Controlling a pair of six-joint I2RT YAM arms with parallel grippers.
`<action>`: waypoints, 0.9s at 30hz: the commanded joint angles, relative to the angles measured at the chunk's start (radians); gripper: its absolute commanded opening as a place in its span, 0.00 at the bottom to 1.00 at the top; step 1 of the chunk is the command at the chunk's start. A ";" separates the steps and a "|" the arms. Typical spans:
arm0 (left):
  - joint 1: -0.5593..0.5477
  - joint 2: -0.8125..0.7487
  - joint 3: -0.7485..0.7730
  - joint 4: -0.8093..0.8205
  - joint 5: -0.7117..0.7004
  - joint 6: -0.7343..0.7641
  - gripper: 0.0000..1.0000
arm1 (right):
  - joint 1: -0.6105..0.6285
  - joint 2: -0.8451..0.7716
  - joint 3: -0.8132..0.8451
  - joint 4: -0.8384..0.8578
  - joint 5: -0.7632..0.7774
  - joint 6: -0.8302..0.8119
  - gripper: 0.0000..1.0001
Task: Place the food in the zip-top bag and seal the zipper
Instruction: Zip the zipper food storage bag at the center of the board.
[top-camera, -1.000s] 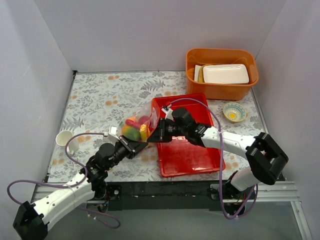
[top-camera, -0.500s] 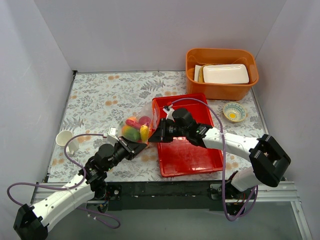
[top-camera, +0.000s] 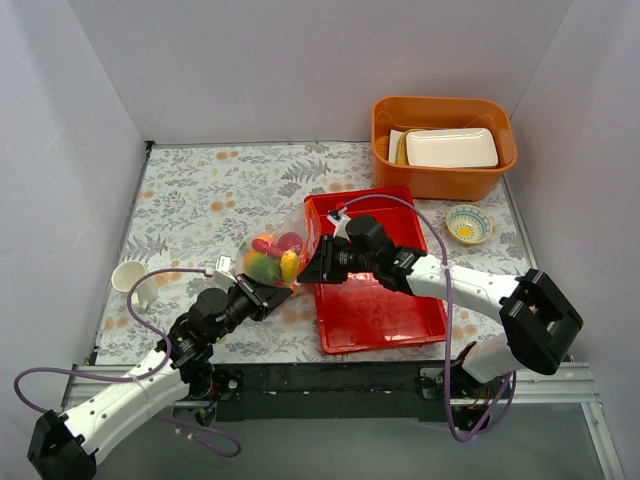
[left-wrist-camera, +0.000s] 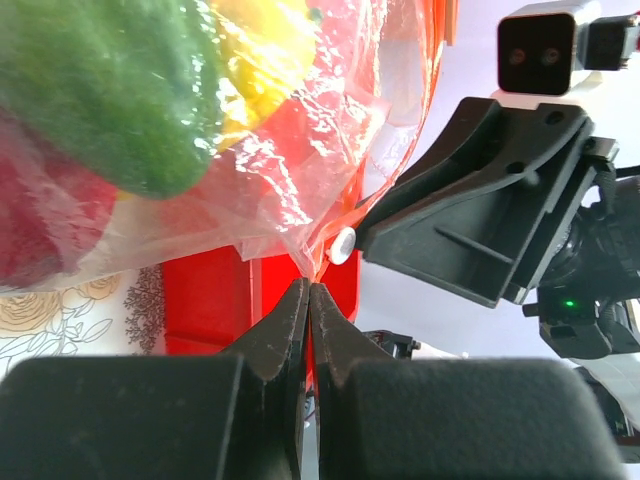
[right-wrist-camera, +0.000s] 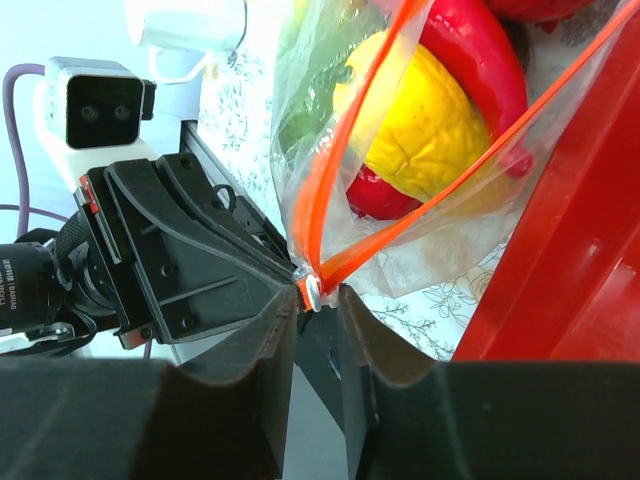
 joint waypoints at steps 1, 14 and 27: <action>0.003 0.007 0.011 -0.035 -0.006 0.009 0.00 | -0.007 -0.034 0.027 0.026 -0.012 -0.015 0.32; 0.003 0.035 0.016 0.051 -0.004 0.011 0.00 | -0.007 -0.050 0.010 -0.025 -0.003 0.002 0.45; 0.003 0.044 0.014 0.076 -0.004 0.010 0.00 | -0.007 -0.007 0.005 0.017 -0.056 0.025 0.35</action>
